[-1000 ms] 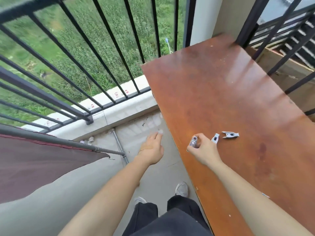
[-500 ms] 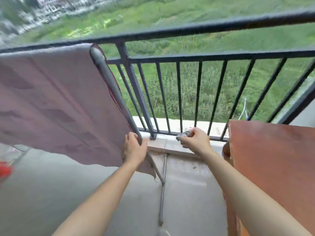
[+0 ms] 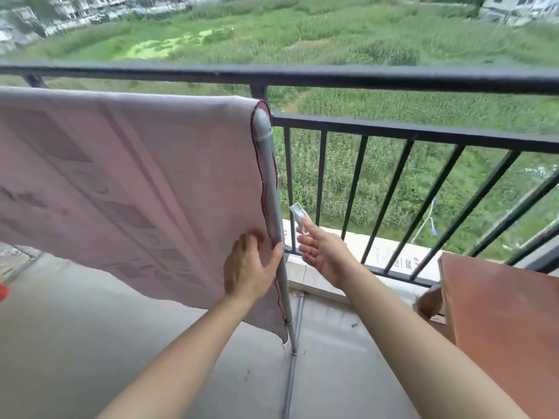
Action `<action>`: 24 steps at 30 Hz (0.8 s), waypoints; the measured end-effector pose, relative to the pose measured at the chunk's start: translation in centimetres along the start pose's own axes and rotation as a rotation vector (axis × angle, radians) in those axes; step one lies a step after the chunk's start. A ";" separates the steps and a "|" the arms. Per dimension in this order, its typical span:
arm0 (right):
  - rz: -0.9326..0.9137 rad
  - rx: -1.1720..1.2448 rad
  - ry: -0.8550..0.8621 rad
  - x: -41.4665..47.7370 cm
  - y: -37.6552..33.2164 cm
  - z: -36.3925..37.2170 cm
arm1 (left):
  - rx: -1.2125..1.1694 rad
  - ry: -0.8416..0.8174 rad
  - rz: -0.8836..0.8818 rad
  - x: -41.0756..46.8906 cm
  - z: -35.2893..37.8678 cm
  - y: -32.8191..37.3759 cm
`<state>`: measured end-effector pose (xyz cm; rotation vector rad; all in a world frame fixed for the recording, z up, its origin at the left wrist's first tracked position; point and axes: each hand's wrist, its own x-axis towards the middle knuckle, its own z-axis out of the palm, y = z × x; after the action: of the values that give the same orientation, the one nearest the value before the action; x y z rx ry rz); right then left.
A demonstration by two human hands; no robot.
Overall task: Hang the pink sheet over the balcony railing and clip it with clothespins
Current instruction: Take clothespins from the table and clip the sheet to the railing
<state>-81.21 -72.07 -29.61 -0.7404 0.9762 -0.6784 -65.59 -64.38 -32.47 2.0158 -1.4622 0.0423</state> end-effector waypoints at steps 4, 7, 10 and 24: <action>-0.057 0.024 -0.116 2.1 -1.5 1.0 | -0.025 0.045 0.199 0.7 0.6 -0.1; -0.119 -0.070 -0.258 3.5 -2.2 1.2 | -0.019 0.060 0.170 0.3 0.9 -0.1; -0.131 -0.154 -0.450 4.1 -2.2 1.5 | -0.010 0.075 0.100 -0.4 0.5 0.5; -0.230 -0.098 -0.477 4.3 -6.2 -3.0 | 0.089 0.232 0.108 -1.2 -0.6 7.0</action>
<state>-83.19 -79.74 -27.78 -1.0541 0.4931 -0.6147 -71.88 -64.30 -29.15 1.9262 -1.4399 0.3804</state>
